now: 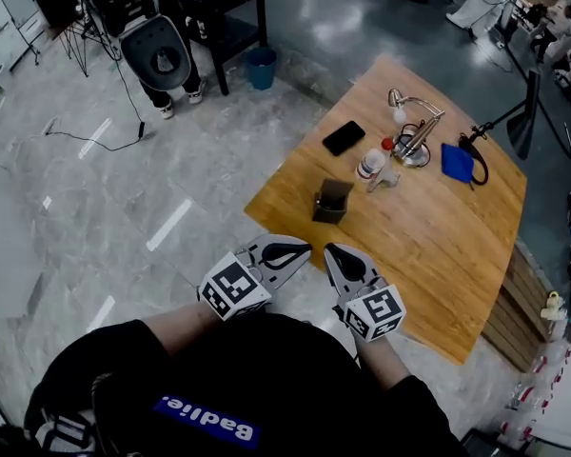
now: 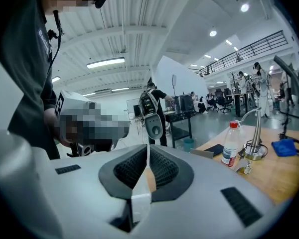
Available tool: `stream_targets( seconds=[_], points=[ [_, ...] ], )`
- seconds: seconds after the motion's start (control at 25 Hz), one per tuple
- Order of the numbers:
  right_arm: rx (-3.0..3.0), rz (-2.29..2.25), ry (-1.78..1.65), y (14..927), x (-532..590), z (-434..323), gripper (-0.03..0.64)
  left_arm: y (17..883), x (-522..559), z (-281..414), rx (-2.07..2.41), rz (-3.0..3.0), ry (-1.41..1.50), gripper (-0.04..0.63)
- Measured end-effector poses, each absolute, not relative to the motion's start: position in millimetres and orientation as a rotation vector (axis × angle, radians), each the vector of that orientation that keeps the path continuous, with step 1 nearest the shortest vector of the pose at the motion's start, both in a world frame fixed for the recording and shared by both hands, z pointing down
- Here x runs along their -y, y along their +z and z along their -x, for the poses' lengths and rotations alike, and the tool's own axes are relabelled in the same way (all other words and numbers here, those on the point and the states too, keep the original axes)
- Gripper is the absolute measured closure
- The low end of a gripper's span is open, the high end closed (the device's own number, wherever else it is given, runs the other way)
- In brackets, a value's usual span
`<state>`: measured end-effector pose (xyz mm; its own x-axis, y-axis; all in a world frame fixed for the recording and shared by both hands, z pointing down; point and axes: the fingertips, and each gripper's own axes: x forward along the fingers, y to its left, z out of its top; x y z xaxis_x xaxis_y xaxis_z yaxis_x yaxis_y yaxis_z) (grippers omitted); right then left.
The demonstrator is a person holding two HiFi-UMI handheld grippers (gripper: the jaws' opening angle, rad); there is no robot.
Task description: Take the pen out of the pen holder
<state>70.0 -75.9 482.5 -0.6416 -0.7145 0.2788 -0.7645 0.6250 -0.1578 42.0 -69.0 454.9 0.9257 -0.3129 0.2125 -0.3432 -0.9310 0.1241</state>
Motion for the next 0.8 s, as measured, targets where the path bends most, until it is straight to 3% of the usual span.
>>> stream_targets(
  seconds=[0.8],
  points=[
    [2.080, -0.992, 0.231, 601, 192, -70, 0.507, 474, 128, -20, 0.392, -2.898, 0.284, 0.586]
  ],
)
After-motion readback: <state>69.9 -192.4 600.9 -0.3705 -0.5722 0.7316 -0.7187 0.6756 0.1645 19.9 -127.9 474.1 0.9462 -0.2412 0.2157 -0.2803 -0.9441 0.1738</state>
